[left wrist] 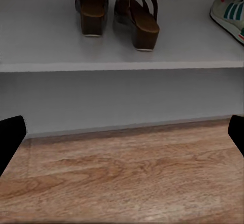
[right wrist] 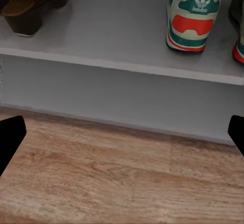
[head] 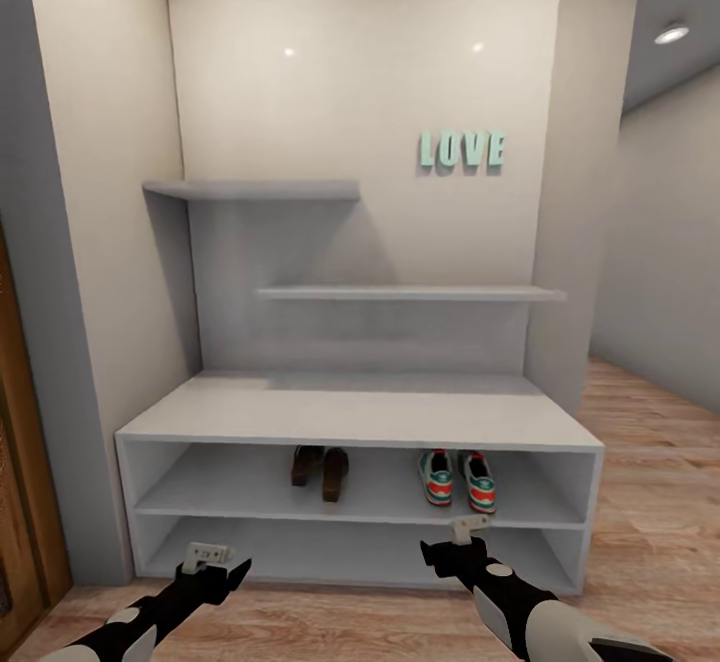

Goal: Pick up the two gym shoes and the two sandals from the corridor floor and place them onto the hallstand (shoe rack) in the corridor, making sure they are on the rack and not on the floor. Arrange them so the two gym shoes are next to each other and the two sandals are next to each other.

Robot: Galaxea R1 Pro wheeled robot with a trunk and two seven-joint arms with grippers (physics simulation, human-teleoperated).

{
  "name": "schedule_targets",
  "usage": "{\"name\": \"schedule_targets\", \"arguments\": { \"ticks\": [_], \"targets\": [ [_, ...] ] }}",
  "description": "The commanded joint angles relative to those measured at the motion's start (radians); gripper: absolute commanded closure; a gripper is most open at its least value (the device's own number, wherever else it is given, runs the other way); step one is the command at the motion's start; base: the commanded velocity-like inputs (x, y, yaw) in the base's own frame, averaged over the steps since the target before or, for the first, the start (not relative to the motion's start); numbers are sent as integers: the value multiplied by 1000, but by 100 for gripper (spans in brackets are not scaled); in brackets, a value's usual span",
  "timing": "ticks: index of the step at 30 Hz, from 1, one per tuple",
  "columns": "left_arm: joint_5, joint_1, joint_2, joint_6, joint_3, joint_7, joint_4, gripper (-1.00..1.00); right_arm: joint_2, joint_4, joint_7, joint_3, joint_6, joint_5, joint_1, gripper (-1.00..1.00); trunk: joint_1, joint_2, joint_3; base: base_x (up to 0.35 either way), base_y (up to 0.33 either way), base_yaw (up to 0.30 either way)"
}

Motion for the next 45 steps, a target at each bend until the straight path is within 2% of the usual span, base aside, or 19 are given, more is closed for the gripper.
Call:
{"name": "schedule_targets", "arguments": {
  "ticks": [1, 21, 30, 34, 35, 38, 45],
  "targets": [
    [10, 0, 0, -2, -8, -3, 1, -100, 0, 0, 2, -9, -2, 9, 0, -100, -4, 7, 0, 0, 0, 75],
    [11, 1, 0, -3, -8, -2, 1, -100, 0, 0, 2, -10, 1, 8, 22, -100, -81, 147, 32, 0, 0, 75],
    [11, 24, 1, -3, -8, 8, 2, -100, 0, 0, 0, -10, 3, 4, 96, -100, -115, 210, 46, 0, 0, 74],
    [11, 47, 2, -3, -8, 39, 2, -100, 0, 0, -1, -10, 3, -23, 138, -100, -131, 238, 52, 0, 0, 62],
    [10, 58, 2, -3, -8, 54, 1, -100, 0, 0, -1, -10, 3, -71, 157, -100, -135, 245, 53, 0, 0, 17],
    [10, 62, 2, -3, -8, 58, 1, -100, 0, 0, -1, -10, 3, -103, 164, -100, -146, 266, 59, 0, 0, 11],
    [10, 69, 2, -2, -8, 62, 2, -100, 0, 0, -1, -10, 3, -126, 174, -100, -173, 315, 73, 0, 0, 3]
  ]
}}
